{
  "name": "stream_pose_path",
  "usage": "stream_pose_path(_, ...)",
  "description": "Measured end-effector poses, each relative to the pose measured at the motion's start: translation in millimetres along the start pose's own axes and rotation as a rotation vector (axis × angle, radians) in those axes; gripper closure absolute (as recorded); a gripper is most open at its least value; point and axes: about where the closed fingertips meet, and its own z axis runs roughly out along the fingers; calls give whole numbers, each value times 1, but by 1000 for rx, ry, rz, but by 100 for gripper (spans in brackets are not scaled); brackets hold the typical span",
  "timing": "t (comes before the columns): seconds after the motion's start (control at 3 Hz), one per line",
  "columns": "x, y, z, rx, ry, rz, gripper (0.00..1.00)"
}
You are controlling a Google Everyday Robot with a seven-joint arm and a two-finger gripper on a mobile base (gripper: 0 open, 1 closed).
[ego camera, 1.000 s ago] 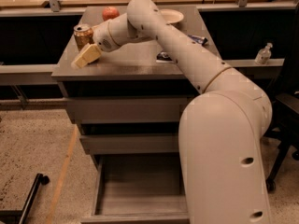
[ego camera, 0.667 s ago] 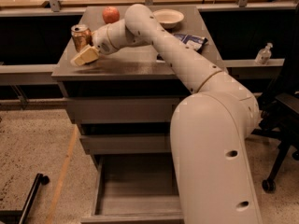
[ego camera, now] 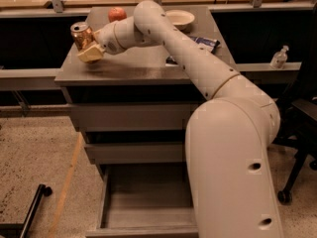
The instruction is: Place orange can into bottom drawer
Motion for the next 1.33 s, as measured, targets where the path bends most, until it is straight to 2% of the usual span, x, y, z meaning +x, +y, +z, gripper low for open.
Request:
stream_pose_path(0.33,-19,11,-28,-52,-14,-23,94)
stream_pose_path(0.67,-29,50,-55,-163,0,-38,100)
stream_pose_path(1.0,-36,88,-76,-239,26,-23,100)
stream_pose_path(1.33,-36,151,-105,-314,77,5,100)
